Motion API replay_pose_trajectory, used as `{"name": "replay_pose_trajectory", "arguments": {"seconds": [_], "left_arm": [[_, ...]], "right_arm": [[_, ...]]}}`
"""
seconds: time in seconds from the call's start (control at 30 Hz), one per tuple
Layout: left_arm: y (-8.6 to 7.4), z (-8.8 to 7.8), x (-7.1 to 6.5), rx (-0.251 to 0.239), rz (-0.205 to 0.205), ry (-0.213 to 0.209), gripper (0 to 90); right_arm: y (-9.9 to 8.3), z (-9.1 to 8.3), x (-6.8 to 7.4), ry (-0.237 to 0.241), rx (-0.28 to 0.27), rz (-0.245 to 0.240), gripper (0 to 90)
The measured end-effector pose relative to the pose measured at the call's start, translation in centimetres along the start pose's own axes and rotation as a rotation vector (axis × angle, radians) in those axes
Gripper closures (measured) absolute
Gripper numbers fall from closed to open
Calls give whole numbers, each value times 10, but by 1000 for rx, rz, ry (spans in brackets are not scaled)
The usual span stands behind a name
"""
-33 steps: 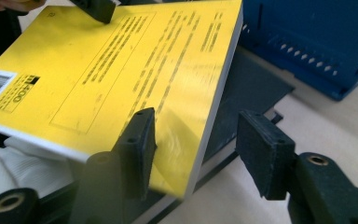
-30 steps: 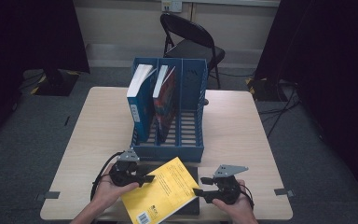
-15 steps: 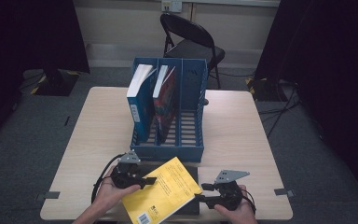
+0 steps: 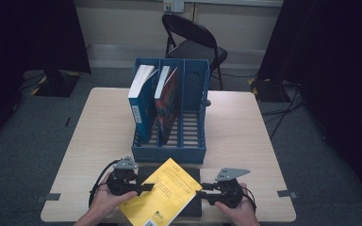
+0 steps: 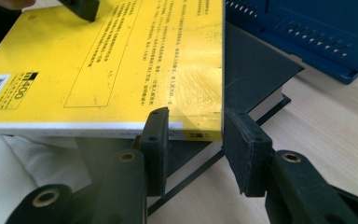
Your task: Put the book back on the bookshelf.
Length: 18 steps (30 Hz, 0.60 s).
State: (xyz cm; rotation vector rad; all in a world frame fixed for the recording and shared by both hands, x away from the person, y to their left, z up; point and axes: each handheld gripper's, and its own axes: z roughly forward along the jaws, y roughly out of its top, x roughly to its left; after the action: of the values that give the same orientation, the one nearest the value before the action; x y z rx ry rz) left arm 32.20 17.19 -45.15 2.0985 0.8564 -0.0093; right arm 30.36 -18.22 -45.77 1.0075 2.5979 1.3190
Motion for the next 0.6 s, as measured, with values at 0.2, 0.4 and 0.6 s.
{"name": "replay_pose_trajectory", "arguments": {"seconds": [0.2, 0.4, 0.6], "left_arm": [[-5, -3, -6, -13, -29, 30, 544], [-9, -6, -10, -15, -46, 47, 541], [-19, -13, -15, -21, -46, 50, 537]], "right_arm": [[4, 3, -6, 1, -2, 5, 615], [9, 7, -10, -12, -9, 5, 622], [16, 13, -12, -43, -9, -9, 637]]}}
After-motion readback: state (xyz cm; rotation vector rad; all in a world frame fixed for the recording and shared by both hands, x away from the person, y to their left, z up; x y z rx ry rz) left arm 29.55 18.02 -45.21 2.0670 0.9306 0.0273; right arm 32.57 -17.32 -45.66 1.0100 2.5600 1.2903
